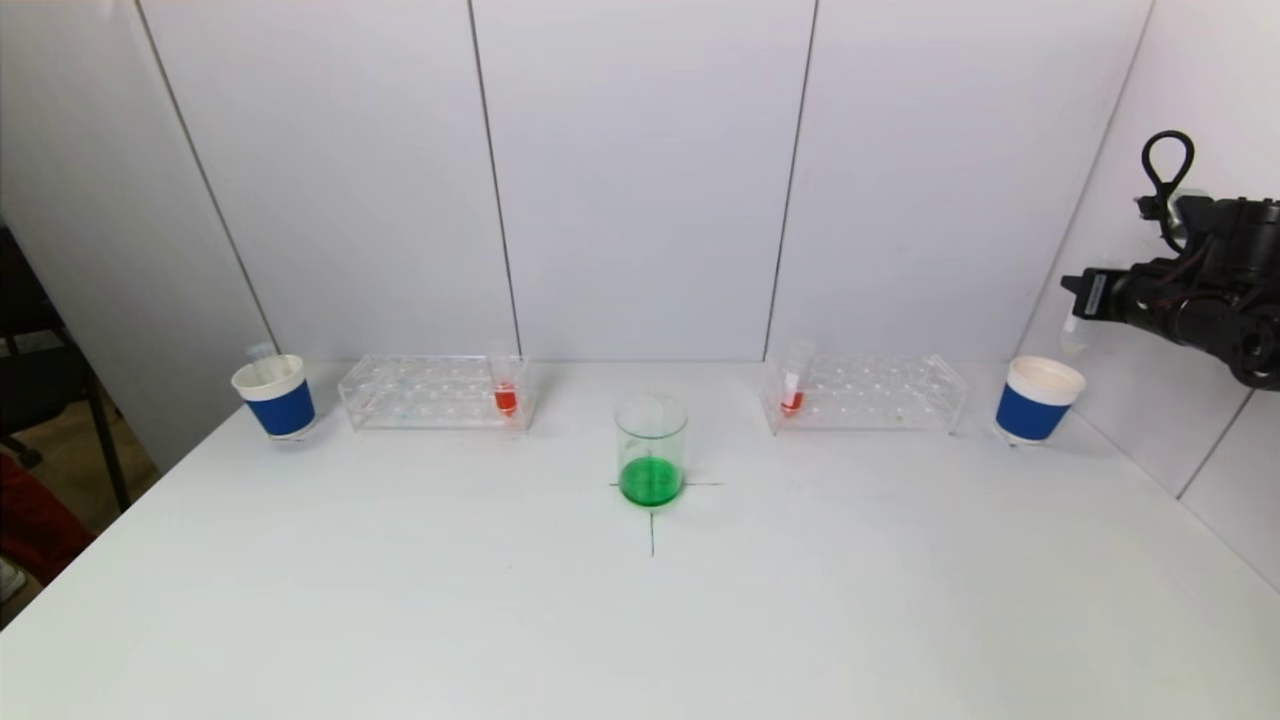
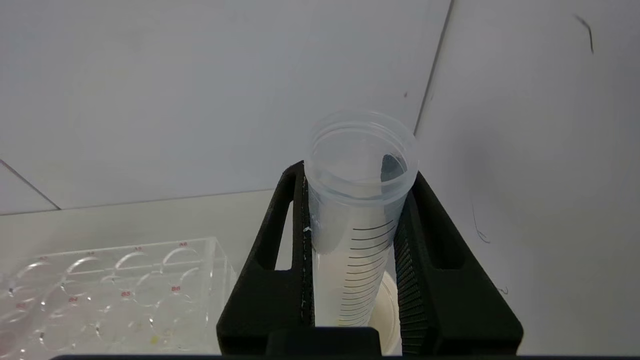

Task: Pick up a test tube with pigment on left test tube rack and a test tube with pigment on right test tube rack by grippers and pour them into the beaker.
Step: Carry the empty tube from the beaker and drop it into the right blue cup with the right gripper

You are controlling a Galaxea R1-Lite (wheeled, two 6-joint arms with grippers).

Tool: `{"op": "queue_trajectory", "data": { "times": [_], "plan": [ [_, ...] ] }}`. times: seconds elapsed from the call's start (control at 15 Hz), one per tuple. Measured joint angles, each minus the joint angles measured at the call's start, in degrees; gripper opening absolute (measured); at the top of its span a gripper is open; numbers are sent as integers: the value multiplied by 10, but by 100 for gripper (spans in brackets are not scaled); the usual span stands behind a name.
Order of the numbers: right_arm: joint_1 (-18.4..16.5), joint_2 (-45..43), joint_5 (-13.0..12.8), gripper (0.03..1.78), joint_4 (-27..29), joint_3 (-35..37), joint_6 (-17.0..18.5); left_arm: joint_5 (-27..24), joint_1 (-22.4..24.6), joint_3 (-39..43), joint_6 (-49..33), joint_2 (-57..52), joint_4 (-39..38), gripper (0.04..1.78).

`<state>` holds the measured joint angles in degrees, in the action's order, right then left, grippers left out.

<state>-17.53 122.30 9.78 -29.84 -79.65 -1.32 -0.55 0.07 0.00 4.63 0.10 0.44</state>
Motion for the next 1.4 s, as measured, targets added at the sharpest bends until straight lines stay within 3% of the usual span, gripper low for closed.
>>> {"op": "queue_trajectory", "data": {
  "times": [0.47,0.87,1.4],
  "plan": [
    [-14,38,1,52,-3,2,0,0,0,0,0,0,0,176],
    [-12,60,7,52,-67,34,-16,0,0,0,0,0,0,176],
    [-7,68,7,52,-79,64,-24,0,0,0,0,0,0,176]
  ]
}}
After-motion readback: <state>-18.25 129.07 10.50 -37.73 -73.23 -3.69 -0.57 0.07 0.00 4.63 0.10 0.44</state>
